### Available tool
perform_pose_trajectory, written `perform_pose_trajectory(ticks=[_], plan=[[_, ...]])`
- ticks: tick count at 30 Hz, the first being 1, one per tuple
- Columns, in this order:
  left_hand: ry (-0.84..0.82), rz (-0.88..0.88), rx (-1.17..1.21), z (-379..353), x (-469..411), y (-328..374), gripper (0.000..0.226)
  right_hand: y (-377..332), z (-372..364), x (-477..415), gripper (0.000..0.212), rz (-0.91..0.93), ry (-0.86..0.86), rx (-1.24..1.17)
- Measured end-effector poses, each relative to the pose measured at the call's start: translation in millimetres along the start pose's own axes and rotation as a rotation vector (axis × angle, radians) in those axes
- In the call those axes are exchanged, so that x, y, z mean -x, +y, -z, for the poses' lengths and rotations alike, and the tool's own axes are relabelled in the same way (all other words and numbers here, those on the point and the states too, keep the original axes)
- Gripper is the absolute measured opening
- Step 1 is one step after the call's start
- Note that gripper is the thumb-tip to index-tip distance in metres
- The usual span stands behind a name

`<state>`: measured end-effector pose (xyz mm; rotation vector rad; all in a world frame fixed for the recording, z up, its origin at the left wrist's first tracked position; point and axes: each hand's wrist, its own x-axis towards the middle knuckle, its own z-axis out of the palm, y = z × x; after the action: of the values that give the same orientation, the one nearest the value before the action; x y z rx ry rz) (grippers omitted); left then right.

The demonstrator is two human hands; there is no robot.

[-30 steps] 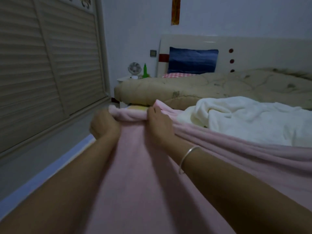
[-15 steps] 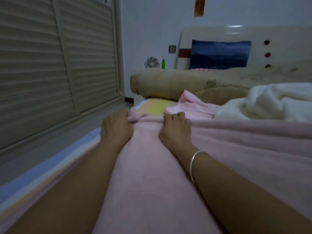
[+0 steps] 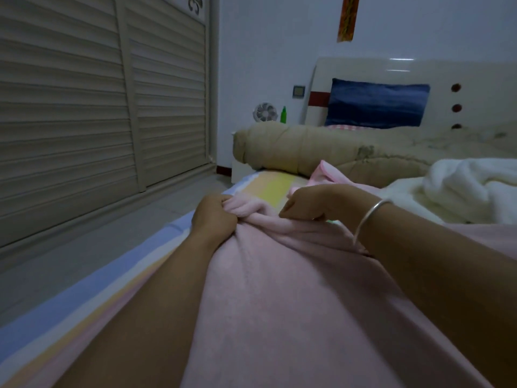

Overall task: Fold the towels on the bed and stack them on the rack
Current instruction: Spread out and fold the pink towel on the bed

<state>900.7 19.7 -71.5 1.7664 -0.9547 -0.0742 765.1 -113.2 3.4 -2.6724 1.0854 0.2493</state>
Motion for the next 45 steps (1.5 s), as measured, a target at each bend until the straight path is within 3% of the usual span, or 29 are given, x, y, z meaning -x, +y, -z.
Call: perform_pose_trajectory(ticks=[3,5,7,9,10,11,14,16,19,22,24,26,29,34,38,43,45], plan=[[-0.034,-0.019,-0.04,-1,-1,2,0.018,-3,5,6,0.033,-0.064,-0.138,-0.11],[-0.01,-0.031,-0.079,-2,-1,3,0.015,-8,12,6,0.026,-0.109,-0.06,0.035],[0.04,-0.077,-0.139,-5,-5,3,0.011,-9,22,-3,0.024,-0.063,0.397,0.223],[0.067,-0.07,-0.222,-7,-10,3,0.02,-7,27,-11,0.02,-0.014,0.913,0.077],[0.072,-0.035,-0.276,-8,-11,2,0.024,-7,21,-15,0.02,-0.034,1.023,0.024],[0.082,0.005,-0.337,-10,-11,1,0.027,-6,9,-19,0.021,-0.067,1.017,0.012],[0.135,0.049,-0.562,-13,-7,-3,0.043,0,-54,-44,0.045,-0.024,0.624,-0.019],[0.172,-0.014,-0.686,-17,-6,-1,0.041,4,-69,-50,0.061,0.0,0.48,-0.114],[0.278,0.006,-0.713,-11,1,7,0.034,-2,-54,-29,0.077,0.015,0.472,-0.201],[0.308,-0.006,-0.706,-5,3,6,0.032,-15,-61,54,0.068,0.08,0.464,-0.071],[0.246,-0.08,-0.728,-1,4,5,0.029,-28,-98,135,0.07,0.166,0.321,0.041],[0.149,-0.129,-0.772,1,14,12,0.028,-42,-132,192,0.086,0.194,0.268,0.082],[0.022,-0.167,-0.798,8,51,22,0.035,-45,-153,199,0.1,0.134,0.255,0.151],[-0.208,-0.102,-0.846,60,147,23,0.047,-51,-146,186,0.065,-0.004,0.15,0.245],[-0.37,0.046,-0.951,143,238,26,0.058,-91,-150,241,0.064,-0.159,0.063,0.047],[-0.309,0.287,-1.003,256,348,42,0.069,-180,-208,395,0.083,0.145,0.099,0.012],[-0.29,0.308,-0.96,282,376,59,0.06,-210,-227,452,0.093,0.268,0.066,0.016]])
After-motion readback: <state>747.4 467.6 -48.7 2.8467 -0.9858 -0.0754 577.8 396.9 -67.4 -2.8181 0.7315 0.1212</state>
